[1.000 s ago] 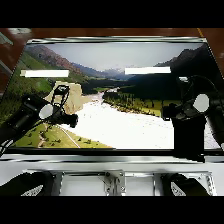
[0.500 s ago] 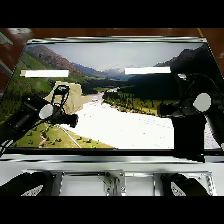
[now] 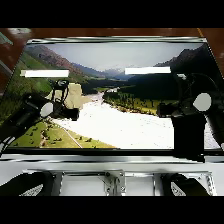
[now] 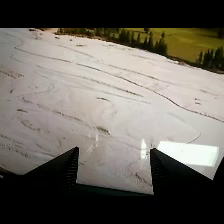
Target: Fold the shirts.
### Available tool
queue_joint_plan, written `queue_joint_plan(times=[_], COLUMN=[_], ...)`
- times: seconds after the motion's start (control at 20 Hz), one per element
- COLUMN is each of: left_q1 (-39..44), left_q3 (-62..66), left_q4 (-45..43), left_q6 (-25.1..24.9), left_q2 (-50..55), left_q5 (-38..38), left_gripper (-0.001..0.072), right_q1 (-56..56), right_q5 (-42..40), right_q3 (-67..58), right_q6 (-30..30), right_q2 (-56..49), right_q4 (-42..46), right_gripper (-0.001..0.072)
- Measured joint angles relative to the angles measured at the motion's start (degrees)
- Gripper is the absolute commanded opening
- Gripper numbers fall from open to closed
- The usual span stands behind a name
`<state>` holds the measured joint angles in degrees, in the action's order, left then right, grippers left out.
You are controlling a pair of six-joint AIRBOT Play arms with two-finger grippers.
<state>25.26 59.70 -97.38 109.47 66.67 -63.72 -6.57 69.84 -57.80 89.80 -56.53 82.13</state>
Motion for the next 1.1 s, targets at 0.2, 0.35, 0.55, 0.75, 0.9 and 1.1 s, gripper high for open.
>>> queue_joint_plan(times=[0.2, 0.35, 0.55, 0.75, 0.9, 1.1], left_q1=[-11.9, -20.3, -24.9, -25.2, -25.1, -25.0], left_q3=[8.0, 17.0, 27.6, 32.2, 33.2, 33.7], left_q4=[2.1, 7.7, 14.6, 17.7, 18.1, 18.6], left_q6=[-5.8, -10.4, -15.3, -18.3, -19.7, -20.8], left_q2=[9.3, 18.1, 28.6, 35.3, 38.6, 40.9], left_q5=[2.8, 3.5, 0.5, -3.7, -6.7, -9.5], left_gripper=[0.0683, 0.0720, 0.0720, 0.0720, 0.0720, 0.0042], right_q1=[0.0, 0.0, 0.0, 0.0, 0.0, 0.0], right_q5=[-1.7, -3.7, -6.4, -7.9, -8.3, -8.4], right_q3=[0.0, 0.0, 0.0, 0.0, 0.0, 0.0], right_q6=[0.4, 0.5, 0.6, 0.6, 0.6, 0.6], right_q2=[0.0, 0.0, 0.0, 0.0, 0.0, 0.0], right_q4=[-2.4, -4.9, -6.4, -6.8, -7.0, -7.2], right_gripper=[0.0566, 0.0566, 0.0566, 0.0566, 0.0565, 0.0566])
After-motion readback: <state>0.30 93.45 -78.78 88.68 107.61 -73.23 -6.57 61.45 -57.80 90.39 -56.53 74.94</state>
